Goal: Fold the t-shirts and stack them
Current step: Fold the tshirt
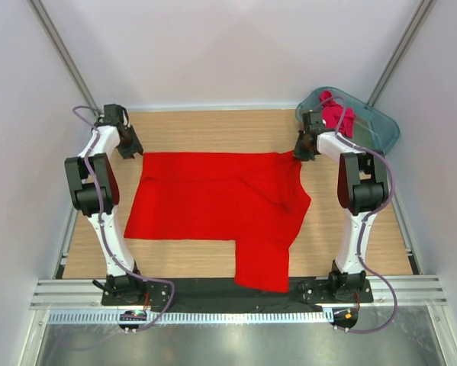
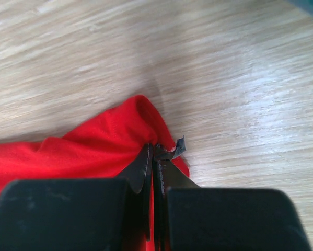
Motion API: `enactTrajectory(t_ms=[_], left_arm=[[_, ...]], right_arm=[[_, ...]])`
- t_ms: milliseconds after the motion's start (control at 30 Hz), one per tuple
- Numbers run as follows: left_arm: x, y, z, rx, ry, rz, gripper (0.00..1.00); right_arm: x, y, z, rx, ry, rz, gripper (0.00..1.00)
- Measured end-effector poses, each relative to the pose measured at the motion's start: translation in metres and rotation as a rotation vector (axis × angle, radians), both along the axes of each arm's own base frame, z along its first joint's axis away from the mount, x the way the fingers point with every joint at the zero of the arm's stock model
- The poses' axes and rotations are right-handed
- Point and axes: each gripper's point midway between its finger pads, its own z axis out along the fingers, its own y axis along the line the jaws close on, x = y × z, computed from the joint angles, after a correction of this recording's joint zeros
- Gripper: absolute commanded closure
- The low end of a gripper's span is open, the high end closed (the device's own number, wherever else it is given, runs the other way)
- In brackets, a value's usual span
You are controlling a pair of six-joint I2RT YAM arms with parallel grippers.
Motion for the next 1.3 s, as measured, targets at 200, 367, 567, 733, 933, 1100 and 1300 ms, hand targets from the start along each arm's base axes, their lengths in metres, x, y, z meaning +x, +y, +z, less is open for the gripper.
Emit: enactTrajectory(t_ms=[200,367,567,733,933,1100,1300], left_arm=[[-0.014,-0.001,-0.018,-0.005,0.046,0.005,0.65],[-0.03,-0.005,-0.029,-0.022,0.084,0.002,0.67],[-0.039,-0.007,-0.03,-0.032,0.089,0.017,0.54],[-0.064,-0.007,-0.019,-0.033,0.106,0.098,0.52],[-0.071,-0.008,0.035,-0.053,-0.003,0.195,0.5],[-0.085,-0.018,0.057,-0.106,-0.055,0.215,0.55],[-0.124,-0.039,0.019,-0.19,0.061,0.224,0.58]], right_arm=[[0.007,0.001,0.008,0.0,-0.021,0.012,0.92],[0.01,0.002,0.012,0.005,-0.029,0.021,0.92],[0.012,0.005,0.01,0.016,-0.023,0.027,0.89],[0.015,0.006,0.014,0.021,-0.017,0.026,0.71],[0.012,0.002,0.026,0.008,0.006,-0.009,0.42],[-0.008,-0.006,0.044,-0.016,0.021,-0.036,0.41],[-0.035,0.013,0.074,0.057,-0.026,-0.003,0.46]])
